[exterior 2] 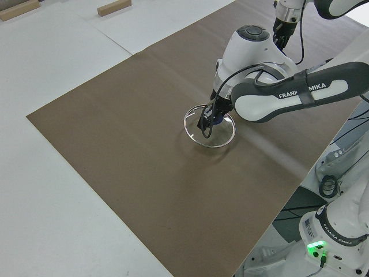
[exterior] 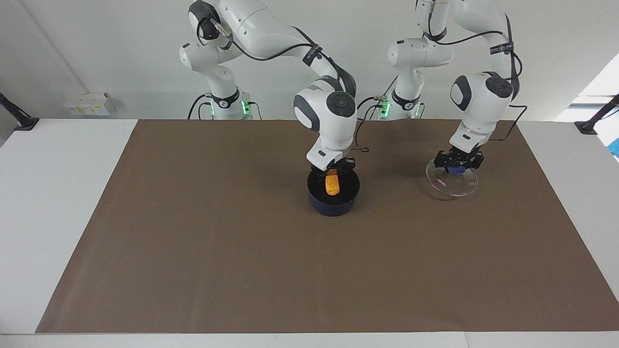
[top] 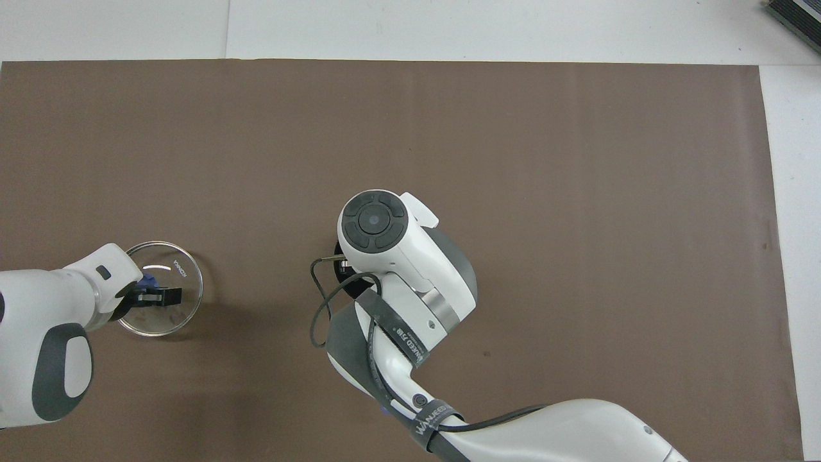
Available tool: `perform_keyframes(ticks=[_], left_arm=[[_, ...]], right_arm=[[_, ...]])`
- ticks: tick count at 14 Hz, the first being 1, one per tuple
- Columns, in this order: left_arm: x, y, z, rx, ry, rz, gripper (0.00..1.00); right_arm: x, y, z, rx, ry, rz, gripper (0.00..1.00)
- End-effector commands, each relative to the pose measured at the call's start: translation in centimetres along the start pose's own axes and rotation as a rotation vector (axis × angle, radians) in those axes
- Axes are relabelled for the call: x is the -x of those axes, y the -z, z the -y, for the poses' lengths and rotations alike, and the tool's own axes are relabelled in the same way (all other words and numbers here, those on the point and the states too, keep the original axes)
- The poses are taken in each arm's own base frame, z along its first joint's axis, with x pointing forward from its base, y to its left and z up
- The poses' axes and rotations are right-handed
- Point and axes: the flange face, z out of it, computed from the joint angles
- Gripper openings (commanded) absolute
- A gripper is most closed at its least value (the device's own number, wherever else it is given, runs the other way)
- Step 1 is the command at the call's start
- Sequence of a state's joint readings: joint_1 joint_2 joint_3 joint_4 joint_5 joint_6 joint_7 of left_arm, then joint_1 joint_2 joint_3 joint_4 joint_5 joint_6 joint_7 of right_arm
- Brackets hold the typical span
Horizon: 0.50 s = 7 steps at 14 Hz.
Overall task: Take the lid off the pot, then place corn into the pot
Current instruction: 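Lower the glass lid onto the table and open the left gripper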
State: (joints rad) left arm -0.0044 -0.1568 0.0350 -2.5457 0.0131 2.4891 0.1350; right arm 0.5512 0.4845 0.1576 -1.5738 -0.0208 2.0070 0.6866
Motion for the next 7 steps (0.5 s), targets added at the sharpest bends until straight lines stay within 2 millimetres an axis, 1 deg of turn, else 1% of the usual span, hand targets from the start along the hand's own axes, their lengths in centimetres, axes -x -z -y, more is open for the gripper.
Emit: perform_keyframes(ticks=[1,2,3,4,5,7], left_arm=[[0.9,-1.8,0.1,0.003,-0.005,-0.028,0.00],[0.6,-1.7,0.1,0.002,-0.005,-0.031,0.43],[0.3,-1.6,0.2,0.002,-0.004,-0.029,0.99],[-0.1,-1.4,0.2,0.002,-0.001,-0.031,1.00],[-1.3,-0.2,0.3,0.000,0.000,-0.040,1.00],[-3.7,1.9,0.2,0.008,0.002,0.002,1.00]], right_arm=[[0.6,-1.1,-0.3,-0.013,-0.034,0.000,0.00],[0.6,-1.3,-0.3,-0.013,-0.032,0.000,0.05],[0.5,-1.2,-0.4,-0.019,-0.034,-0.007,0.14],[0.2,-1.1,-0.4,-0.025,-0.038,-0.012,0.18],[-0.3,-0.9,-0.6,-0.031,-0.044,-0.020,0.20],[-0.9,-0.3,-0.8,-0.041,-0.049,-0.030,0.20]])
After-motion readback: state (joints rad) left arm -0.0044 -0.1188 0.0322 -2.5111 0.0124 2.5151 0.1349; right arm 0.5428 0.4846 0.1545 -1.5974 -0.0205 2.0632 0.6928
